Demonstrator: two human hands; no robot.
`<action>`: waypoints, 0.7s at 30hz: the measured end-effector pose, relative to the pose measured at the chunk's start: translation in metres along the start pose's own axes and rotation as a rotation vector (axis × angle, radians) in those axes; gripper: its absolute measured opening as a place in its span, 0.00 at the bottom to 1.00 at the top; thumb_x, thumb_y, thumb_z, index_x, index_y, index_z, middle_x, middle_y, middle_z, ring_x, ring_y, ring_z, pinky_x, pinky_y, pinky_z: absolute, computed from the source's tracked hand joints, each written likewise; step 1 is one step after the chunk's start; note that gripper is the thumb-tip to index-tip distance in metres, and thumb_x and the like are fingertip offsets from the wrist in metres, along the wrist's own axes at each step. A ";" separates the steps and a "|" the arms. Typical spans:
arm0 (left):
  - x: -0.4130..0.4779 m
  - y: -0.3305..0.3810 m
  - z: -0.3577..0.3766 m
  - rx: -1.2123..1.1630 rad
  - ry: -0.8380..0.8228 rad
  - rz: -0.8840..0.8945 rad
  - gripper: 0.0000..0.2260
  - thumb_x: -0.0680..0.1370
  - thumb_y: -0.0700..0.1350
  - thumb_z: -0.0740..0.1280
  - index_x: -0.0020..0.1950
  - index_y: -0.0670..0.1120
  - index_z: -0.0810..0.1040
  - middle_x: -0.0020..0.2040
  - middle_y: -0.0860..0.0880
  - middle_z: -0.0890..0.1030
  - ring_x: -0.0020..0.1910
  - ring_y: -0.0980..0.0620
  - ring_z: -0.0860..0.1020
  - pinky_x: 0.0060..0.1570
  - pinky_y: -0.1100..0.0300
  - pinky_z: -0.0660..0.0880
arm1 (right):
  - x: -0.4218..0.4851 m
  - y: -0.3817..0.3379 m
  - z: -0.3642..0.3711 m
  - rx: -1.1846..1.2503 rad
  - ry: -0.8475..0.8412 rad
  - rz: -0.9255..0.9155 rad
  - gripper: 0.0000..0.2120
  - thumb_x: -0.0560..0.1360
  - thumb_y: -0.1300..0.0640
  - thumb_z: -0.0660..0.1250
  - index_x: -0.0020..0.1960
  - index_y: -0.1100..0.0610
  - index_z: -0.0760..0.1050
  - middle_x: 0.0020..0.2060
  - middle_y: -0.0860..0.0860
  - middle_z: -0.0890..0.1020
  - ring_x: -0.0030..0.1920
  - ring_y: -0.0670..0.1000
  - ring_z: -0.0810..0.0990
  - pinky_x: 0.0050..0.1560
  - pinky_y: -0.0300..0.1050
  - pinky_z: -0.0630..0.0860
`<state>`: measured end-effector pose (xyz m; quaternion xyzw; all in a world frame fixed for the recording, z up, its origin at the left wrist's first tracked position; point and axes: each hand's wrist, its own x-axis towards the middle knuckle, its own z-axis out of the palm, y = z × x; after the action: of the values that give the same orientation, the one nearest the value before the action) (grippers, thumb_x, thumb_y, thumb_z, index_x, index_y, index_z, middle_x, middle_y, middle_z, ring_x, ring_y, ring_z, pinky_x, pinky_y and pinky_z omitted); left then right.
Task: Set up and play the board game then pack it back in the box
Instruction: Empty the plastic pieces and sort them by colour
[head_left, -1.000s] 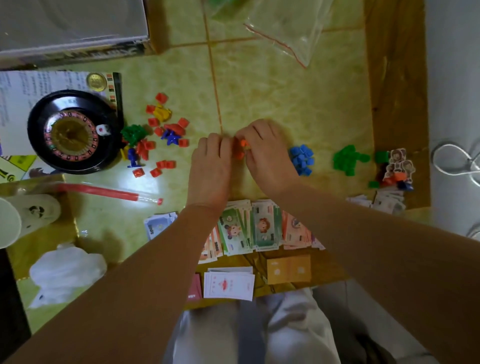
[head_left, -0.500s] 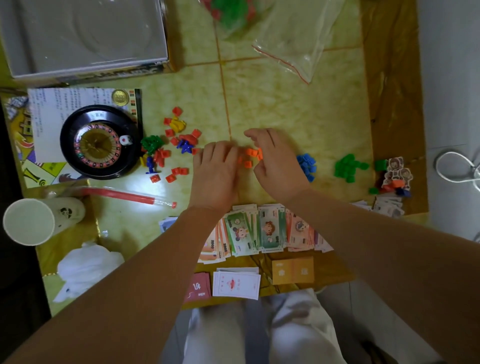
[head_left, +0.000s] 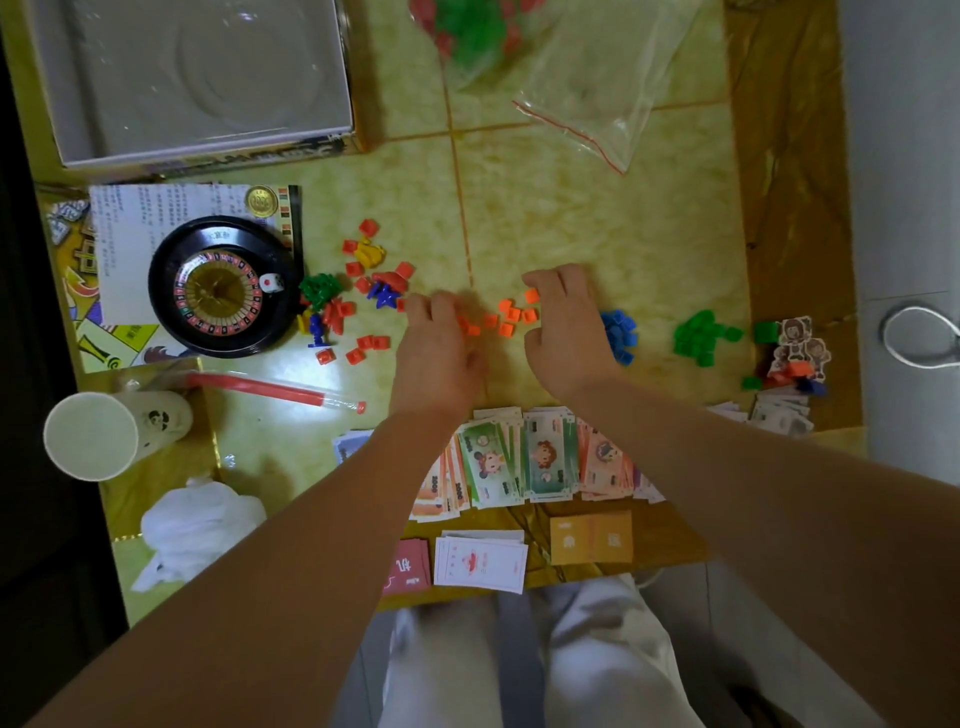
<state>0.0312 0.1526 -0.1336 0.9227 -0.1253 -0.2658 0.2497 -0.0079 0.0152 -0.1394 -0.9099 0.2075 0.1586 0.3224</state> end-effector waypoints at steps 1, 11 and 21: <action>0.000 0.004 0.002 -0.028 -0.025 -0.005 0.21 0.74 0.37 0.67 0.65 0.41 0.68 0.63 0.42 0.67 0.48 0.42 0.77 0.43 0.58 0.70 | 0.000 -0.001 0.001 0.012 -0.010 -0.001 0.28 0.71 0.73 0.62 0.70 0.62 0.66 0.66 0.58 0.65 0.64 0.56 0.70 0.65 0.45 0.68; -0.002 -0.005 -0.016 -0.019 0.008 -0.033 0.21 0.73 0.37 0.67 0.66 0.43 0.70 0.63 0.44 0.69 0.51 0.47 0.75 0.44 0.60 0.71 | 0.000 0.004 -0.019 0.016 -0.010 -0.033 0.26 0.70 0.72 0.62 0.67 0.59 0.69 0.62 0.56 0.69 0.57 0.54 0.75 0.57 0.48 0.74; -0.014 0.004 -0.014 0.284 -0.321 -0.171 0.15 0.71 0.61 0.70 0.51 0.54 0.76 0.37 0.52 0.75 0.40 0.49 0.76 0.37 0.59 0.71 | -0.009 0.005 -0.026 0.006 -0.130 0.099 0.04 0.75 0.61 0.63 0.48 0.55 0.69 0.35 0.51 0.77 0.36 0.51 0.77 0.32 0.43 0.70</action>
<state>0.0269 0.1598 -0.1147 0.9016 -0.1208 -0.4091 0.0710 -0.0143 -0.0031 -0.1186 -0.8853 0.2312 0.2323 0.3298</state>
